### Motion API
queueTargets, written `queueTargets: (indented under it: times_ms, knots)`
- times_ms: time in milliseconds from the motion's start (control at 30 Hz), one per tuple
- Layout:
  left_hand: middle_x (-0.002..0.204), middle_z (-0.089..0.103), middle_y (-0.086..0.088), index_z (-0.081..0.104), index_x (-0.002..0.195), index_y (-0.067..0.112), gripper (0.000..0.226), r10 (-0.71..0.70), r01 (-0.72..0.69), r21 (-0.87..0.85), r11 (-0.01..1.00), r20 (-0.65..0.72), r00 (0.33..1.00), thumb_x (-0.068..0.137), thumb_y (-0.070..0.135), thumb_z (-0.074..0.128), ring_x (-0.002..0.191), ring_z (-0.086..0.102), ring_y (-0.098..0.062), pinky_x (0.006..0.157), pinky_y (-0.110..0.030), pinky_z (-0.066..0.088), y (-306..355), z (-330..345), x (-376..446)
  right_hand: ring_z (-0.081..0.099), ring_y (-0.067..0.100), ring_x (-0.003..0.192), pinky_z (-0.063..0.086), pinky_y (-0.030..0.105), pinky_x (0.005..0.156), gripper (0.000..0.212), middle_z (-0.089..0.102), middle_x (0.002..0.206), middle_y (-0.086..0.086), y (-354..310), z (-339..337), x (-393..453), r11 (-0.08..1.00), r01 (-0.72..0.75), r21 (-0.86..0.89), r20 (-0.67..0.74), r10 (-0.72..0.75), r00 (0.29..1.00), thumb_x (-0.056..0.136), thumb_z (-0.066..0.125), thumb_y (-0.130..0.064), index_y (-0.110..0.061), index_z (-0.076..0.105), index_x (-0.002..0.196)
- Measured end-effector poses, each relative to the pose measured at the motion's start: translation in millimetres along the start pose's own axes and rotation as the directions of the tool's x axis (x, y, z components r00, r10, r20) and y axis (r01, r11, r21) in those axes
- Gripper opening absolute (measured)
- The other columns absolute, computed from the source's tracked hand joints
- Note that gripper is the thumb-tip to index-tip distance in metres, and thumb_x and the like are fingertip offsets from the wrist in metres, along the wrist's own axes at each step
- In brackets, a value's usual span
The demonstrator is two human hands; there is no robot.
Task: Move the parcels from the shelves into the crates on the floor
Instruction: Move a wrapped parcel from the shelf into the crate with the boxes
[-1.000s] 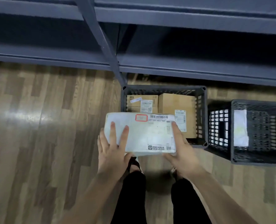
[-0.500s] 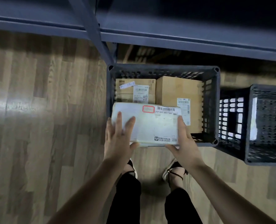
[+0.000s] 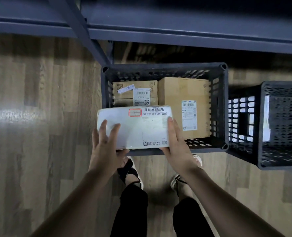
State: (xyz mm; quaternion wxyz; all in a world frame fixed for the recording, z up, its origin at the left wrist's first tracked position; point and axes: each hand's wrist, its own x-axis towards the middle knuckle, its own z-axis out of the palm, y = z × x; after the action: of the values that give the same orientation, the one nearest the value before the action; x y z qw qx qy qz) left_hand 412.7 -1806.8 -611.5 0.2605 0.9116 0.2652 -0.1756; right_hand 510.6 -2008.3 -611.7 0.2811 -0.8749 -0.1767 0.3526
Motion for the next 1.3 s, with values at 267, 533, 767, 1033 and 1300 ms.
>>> queueTargets:
  times_ms: [267,533,767,1033,1300]
  knots:
    - [0.148,0.019,-0.006,0.039,0.139,0.026,0.082,0.106,-0.104,0.068,0.992,-0.026,0.994,0.069,0.025,0.082,0.124,0.034,-0.048,0.084,-0.06,0.049,-18,8,-12,0.022,0.022,0.143,0.045,0.025,0.088,0.088,-0.013,0.158,-0.005,7,16,-12,0.994,-0.04,-0.106,-0.013,0.039,0.999,0.097,0.049,-0.012,-0.03,-0.025,0.139]
    - [0.14,0.036,-0.016,0.054,0.131,0.018,0.082,0.13,-0.127,0.137,0.982,-0.018,0.991,0.057,0.024,0.089,0.115,0.043,-0.045,0.067,-0.053,0.054,-18,3,-12,0.028,0.023,0.141,0.045,0.027,0.087,0.085,-0.013,0.159,-0.002,12,12,-17,0.989,-0.032,-0.141,0.057,0.04,0.998,0.098,0.047,-0.027,-0.028,-0.028,0.137]
    - [0.135,0.042,-0.016,0.06,0.125,0.015,0.08,0.161,-0.147,0.164,0.975,-0.074,0.984,0.051,0.023,0.092,0.107,0.048,-0.043,0.06,-0.048,0.055,-17,7,-17,0.039,0.024,0.133,0.047,0.029,0.086,0.088,-0.014,0.158,-0.005,18,6,-19,0.995,-0.035,-0.093,0.127,0.047,0.991,0.096,0.051,-0.029,-0.038,-0.029,0.132]
    - [0.133,0.041,-0.014,0.057,0.124,0.016,0.078,0.198,-0.174,0.148,0.974,-0.164,0.966,0.054,0.02,0.091,0.105,0.048,-0.044,0.062,-0.049,0.055,-20,19,-24,0.045,0.027,0.129,0.049,0.03,0.086,0.094,-0.011,0.159,-0.004,27,15,-26,0.999,-0.012,-0.035,0.096,0.016,0.995,0.094,0.054,-0.025,-0.042,-0.029,0.136]
    - [0.131,0.041,-0.014,0.057,0.12,0.009,0.073,0.209,-0.195,0.088,0.977,-0.204,0.956,0.055,0.018,0.09,0.109,0.041,-0.039,0.072,-0.054,0.053,-28,22,-27,0.033,0.007,0.134,0.031,0.016,0.085,0.098,0.002,0.154,-0.023,11,12,-32,0.977,-0.151,0.153,0.098,0.137,0.986,0.087,0.064,-0.038,-0.037,-0.015,0.145]
